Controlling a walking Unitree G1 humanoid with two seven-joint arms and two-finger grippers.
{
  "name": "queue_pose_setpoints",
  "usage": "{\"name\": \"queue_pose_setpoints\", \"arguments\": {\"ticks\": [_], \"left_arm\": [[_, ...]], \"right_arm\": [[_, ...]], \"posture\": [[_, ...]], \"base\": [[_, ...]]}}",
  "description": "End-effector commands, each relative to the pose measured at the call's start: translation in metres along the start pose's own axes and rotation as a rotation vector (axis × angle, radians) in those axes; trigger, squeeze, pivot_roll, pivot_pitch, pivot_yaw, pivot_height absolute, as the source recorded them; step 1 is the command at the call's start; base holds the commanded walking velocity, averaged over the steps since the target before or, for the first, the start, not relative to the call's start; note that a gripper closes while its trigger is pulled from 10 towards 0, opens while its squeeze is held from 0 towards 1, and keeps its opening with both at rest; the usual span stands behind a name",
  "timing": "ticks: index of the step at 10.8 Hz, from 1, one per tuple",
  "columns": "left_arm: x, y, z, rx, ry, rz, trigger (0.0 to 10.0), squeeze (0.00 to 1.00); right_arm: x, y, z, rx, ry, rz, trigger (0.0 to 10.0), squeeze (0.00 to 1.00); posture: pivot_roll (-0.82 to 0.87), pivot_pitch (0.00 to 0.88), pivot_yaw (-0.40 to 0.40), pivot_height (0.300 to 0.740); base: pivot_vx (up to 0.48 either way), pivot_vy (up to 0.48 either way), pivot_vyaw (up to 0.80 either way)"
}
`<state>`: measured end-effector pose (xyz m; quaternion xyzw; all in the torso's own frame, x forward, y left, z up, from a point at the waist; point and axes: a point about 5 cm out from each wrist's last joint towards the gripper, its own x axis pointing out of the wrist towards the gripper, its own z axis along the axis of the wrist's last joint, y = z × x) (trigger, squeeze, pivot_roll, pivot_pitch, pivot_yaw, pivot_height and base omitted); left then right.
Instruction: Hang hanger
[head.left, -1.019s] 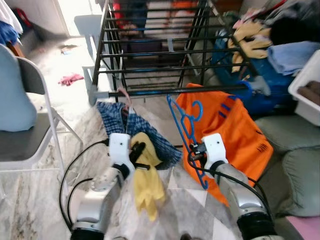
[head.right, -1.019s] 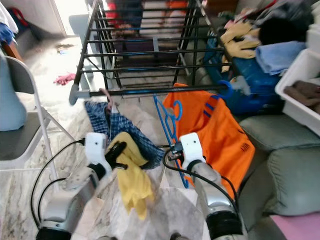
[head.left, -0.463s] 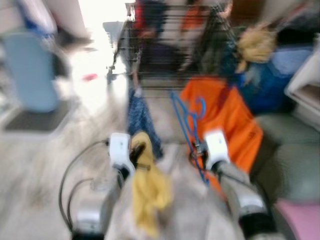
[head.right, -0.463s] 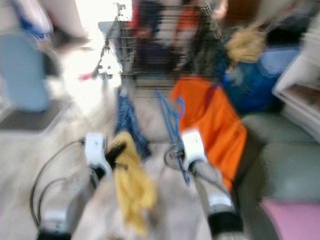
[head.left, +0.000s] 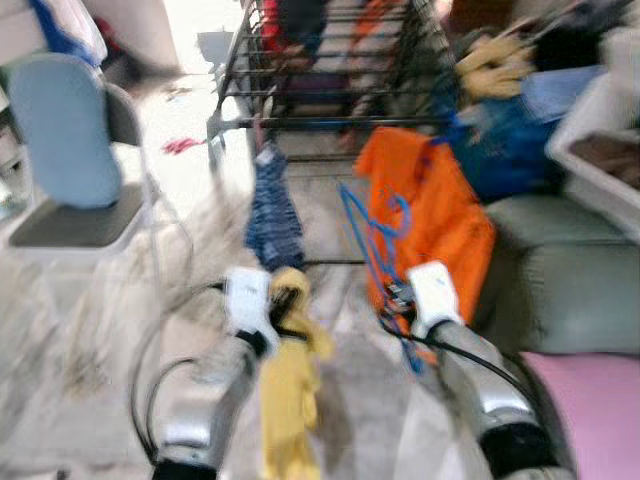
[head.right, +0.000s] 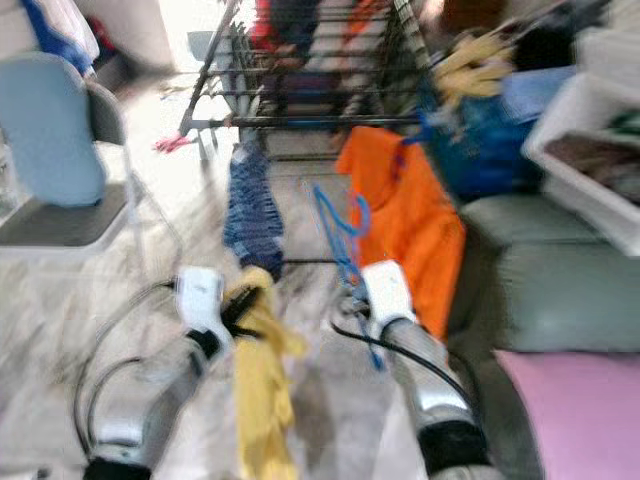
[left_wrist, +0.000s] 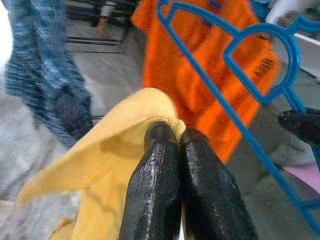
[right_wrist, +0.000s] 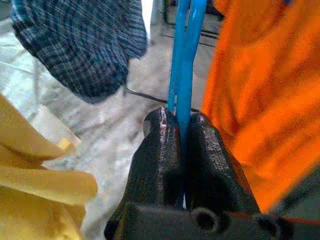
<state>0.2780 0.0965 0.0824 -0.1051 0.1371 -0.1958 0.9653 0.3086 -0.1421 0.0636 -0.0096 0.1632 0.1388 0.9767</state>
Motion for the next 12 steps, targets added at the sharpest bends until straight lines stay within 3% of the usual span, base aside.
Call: {"name": "queue_pose_setpoints", "arguments": {"ticks": [1,3,5,12], "left_arm": [[-0.001,0.006,0.009,0.022,-0.031,0.022,10.0,0.0],[-0.001,0.006,0.009,0.023,-0.03,0.024,10.0,0.0],[-0.001,0.006,0.008,0.025,-0.027,0.025,10.0,0.0],[-0.001,0.006,0.008,0.025,-0.027,0.025,10.0,0.0]], "right_arm": [[0.004,0.005,0.008,-0.004,-0.017,0.011,10.0,0.0],[0.004,0.004,0.007,-0.011,-0.012,-0.004,10.0,0.0],[0.005,0.008,0.017,-0.162,-0.085,-0.025,10.0,0.0],[0.006,0.01,0.02,-0.174,-0.109,-0.014,10.0,0.0]], "posture": [[-0.08,0.0,0.002,0.74],[-0.08,0.0,0.002,0.74],[-0.08,0.0,0.004,0.74],[-0.08,0.0,0.004,0.74]], "base": [[0.0,0.0,0.0],[0.0,0.0,0.0],[0.0,0.0,0.0],[0.0,0.0,0.0]]}}
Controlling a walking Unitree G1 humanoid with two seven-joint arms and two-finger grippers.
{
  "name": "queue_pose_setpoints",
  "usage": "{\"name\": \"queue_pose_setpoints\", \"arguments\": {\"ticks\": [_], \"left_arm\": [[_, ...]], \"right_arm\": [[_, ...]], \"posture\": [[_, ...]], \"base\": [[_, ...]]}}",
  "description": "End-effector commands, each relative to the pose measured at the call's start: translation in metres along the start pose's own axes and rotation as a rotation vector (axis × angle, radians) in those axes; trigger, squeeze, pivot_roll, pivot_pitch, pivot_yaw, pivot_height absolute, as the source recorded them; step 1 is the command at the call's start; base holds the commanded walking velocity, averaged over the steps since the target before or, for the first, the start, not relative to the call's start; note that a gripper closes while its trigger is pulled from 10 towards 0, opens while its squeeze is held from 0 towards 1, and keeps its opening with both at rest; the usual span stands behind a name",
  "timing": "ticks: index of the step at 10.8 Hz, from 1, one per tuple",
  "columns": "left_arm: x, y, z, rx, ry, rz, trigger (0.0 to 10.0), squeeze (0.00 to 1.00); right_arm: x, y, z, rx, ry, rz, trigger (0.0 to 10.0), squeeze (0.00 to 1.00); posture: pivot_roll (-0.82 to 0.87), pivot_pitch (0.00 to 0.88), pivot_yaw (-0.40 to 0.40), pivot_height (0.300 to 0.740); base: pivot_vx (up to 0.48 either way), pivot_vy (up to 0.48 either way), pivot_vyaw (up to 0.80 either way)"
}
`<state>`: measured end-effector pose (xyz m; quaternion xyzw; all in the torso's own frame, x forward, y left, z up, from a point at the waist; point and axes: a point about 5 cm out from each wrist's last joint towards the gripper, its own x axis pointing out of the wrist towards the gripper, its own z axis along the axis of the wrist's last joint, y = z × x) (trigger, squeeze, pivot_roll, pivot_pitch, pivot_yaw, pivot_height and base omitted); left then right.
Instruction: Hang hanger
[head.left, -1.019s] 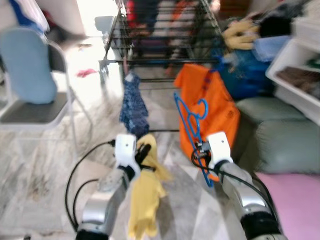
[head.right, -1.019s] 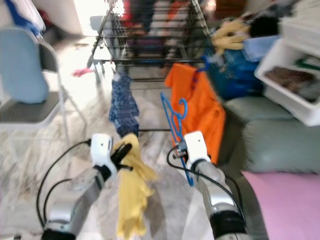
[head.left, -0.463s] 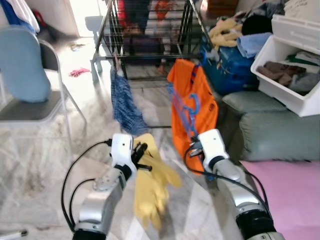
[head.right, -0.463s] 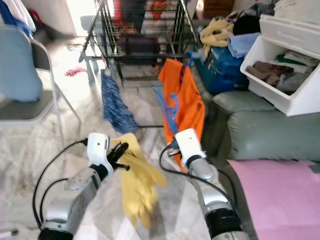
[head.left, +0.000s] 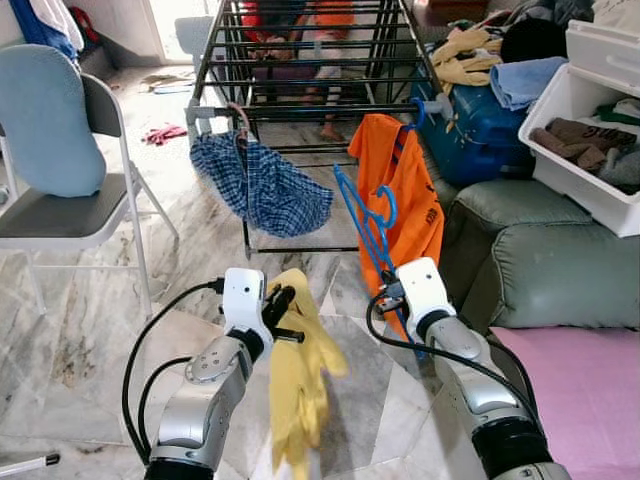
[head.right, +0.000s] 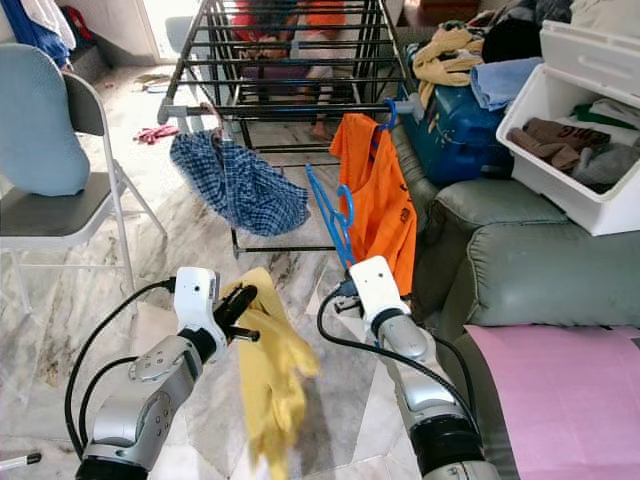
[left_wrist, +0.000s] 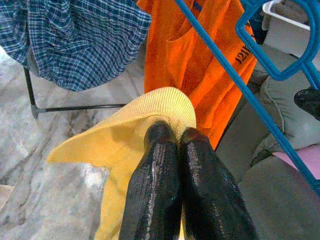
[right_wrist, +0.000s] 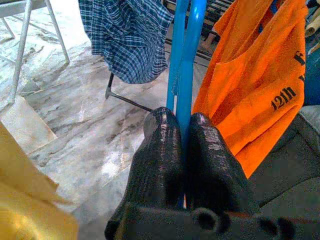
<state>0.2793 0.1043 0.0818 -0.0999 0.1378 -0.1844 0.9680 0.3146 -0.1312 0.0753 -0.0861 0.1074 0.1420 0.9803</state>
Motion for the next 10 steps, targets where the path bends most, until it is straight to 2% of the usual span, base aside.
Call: {"name": "queue_pose_setpoints", "arguments": {"ticks": [1,4,6,9,10], "left_arm": [[0.001,-0.001,0.007,0.017,-0.027,0.0,10.0,0.0],[0.001,-0.001,0.007,0.017,-0.027,0.0,10.0,0.0],[0.002,0.0,0.007,-0.016,-0.027,0.02,10.0,0.0],[0.002,0.001,0.01,-0.014,-0.046,0.02,10.0,0.0],[0.002,0.002,0.011,-0.016,-0.044,0.018,10.0,0.0]], "right_arm": [[0.002,0.0,0.006,-0.008,-0.021,0.005,10.0,0.0],[0.002,0.0,0.006,-0.008,-0.021,0.005,10.0,0.0],[0.005,-0.003,0.008,0.094,-0.019,0.008,10.0,0.0],[0.005,-0.006,0.008,0.094,-0.021,-0.013,10.0,0.0],[0.004,-0.011,0.008,0.094,-0.026,-0.049,10.0,0.0]], "posture": [[-0.08,0.0,0.004,0.74],[-0.08,0.0,0.004,0.74],[-0.08,0.0,-0.002,0.74],[-0.08,0.0,0.006,0.74],[-0.08,0.0,0.012,0.74]], "base": [[0.0,0.0,0.0],[0.0,0.0,0.0],[0.0,0.437,0.0],[0.0,0.0,0.0],[0.0,0.0,0.0]]}}
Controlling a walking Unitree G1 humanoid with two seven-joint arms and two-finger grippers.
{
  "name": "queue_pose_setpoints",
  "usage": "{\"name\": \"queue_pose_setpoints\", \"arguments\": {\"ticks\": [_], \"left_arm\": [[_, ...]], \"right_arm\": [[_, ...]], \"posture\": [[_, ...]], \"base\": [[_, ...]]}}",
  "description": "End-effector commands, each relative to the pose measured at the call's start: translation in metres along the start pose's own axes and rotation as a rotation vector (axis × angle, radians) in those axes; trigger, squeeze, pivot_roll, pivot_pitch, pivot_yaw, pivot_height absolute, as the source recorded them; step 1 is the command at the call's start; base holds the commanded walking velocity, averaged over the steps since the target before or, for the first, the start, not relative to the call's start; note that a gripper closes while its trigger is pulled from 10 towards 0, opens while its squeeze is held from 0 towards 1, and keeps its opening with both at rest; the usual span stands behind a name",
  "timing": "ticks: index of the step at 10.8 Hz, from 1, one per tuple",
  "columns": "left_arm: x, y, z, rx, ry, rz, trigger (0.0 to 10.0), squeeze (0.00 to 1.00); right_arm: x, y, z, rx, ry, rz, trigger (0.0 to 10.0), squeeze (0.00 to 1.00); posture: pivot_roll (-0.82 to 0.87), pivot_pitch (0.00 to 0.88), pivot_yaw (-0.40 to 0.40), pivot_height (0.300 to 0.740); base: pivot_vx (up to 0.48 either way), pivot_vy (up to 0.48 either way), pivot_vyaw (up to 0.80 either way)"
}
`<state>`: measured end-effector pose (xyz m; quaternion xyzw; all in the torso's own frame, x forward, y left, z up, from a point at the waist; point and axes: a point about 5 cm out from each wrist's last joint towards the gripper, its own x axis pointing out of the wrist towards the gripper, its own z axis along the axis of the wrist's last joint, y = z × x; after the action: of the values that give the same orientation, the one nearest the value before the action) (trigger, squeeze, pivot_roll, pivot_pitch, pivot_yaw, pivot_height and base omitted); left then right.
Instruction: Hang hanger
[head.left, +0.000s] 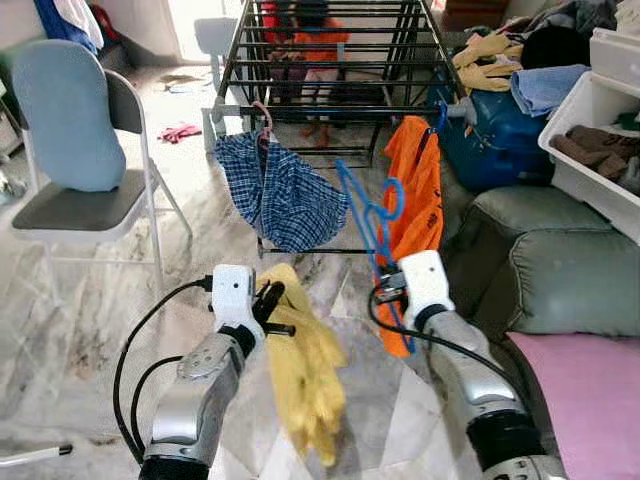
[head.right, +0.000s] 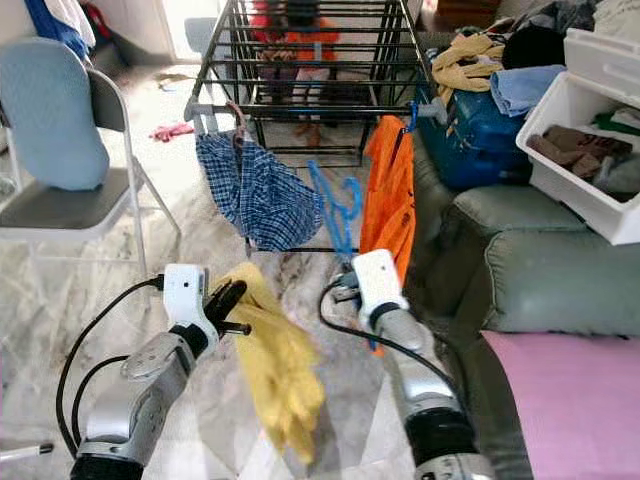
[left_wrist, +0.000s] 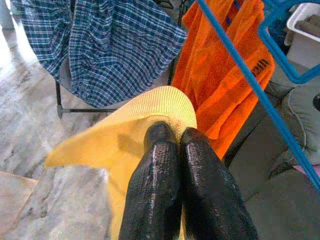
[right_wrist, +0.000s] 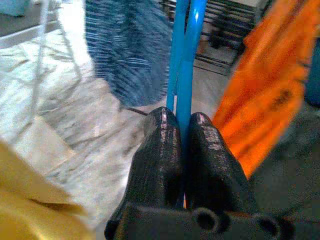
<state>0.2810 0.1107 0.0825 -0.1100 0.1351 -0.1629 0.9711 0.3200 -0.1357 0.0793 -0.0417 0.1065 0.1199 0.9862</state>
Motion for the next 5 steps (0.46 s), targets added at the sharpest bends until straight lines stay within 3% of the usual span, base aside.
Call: {"name": "queue_pose_setpoints", "arguments": {"ticks": [1,5], "left_arm": [[0.003,-0.004,0.01,0.011,-0.029,-0.026,10.0,0.0],[0.002,0.006,0.012,0.039,-0.013,-0.031,10.0,0.0]], "right_arm": [[-0.001,-0.011,0.004,0.008,-0.02,-0.056,10.0,0.0],[-0.012,-0.027,-0.008,0.029,-0.011,-0.182,10.0,0.0]], "posture": [[-0.08,0.0,0.027,0.74],[-0.09,0.0,0.063,0.74]], "base": [[0.0,0.356,0.0],[0.0,0.476,0.0]]}}
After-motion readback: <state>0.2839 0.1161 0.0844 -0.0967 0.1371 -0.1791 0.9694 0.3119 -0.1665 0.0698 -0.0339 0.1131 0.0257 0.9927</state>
